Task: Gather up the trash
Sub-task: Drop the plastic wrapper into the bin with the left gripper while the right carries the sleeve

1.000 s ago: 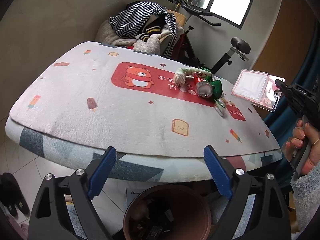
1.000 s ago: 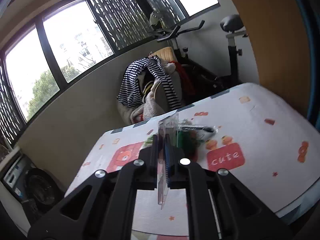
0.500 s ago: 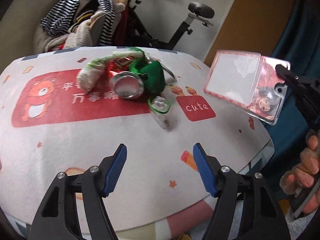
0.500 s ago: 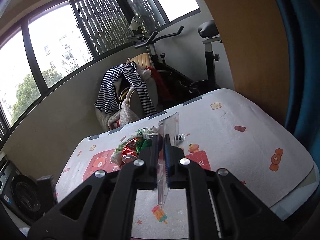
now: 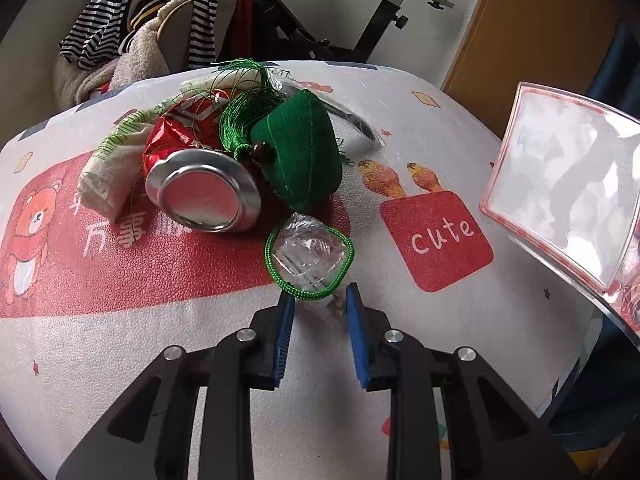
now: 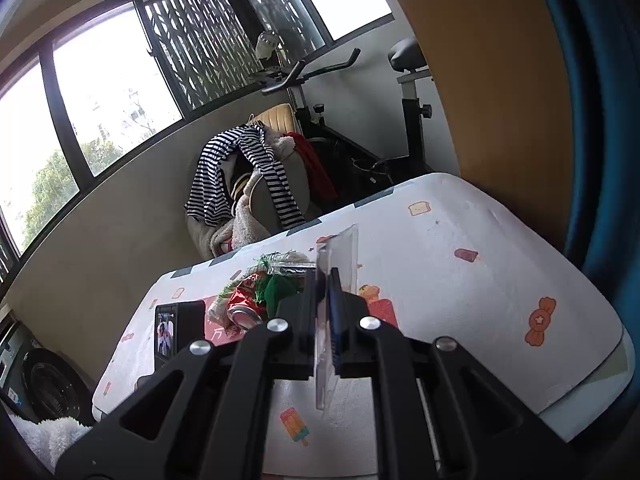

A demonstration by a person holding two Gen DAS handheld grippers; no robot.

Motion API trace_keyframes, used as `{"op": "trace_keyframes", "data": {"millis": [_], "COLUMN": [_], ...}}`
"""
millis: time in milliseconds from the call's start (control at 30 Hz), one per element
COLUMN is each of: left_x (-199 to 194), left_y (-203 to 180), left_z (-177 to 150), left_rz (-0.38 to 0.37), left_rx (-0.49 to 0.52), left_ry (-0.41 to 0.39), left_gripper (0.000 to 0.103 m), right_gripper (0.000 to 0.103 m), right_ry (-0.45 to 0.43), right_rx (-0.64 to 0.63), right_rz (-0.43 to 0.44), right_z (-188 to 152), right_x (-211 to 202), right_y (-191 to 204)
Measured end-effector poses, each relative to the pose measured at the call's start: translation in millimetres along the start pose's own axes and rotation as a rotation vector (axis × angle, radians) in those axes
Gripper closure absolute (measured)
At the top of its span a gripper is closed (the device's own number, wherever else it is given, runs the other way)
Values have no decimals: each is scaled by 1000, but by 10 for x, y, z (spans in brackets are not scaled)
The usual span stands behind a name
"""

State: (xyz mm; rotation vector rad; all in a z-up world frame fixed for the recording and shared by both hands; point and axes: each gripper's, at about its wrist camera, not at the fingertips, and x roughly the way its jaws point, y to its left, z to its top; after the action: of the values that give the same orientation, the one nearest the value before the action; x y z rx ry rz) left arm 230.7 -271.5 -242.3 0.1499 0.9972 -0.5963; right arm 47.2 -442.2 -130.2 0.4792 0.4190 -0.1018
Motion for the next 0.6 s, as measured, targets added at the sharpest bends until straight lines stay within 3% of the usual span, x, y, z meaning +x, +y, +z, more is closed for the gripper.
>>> {"op": "trace_keyframes", "data": {"millis": [233,400,600], "left_x": [-387,-822,-1505], "left_y": [214,701,1119], "left_z": [-344,-747,-1091], "left_rz": [14,32,8], "left_rx": [40,-29,-99], "left_ry": [-3,-19,-96], "left_gripper": [85,85,85], "right_gripper": [93,93,93], "right_ry": [6,27,81], "right_rx": [-3,-17,-34], "right_rz": [13,39,102], "right_z": [-23,-91,-227], "right_x": [-44,-44,-53], "right_y": [105,270,589]}}
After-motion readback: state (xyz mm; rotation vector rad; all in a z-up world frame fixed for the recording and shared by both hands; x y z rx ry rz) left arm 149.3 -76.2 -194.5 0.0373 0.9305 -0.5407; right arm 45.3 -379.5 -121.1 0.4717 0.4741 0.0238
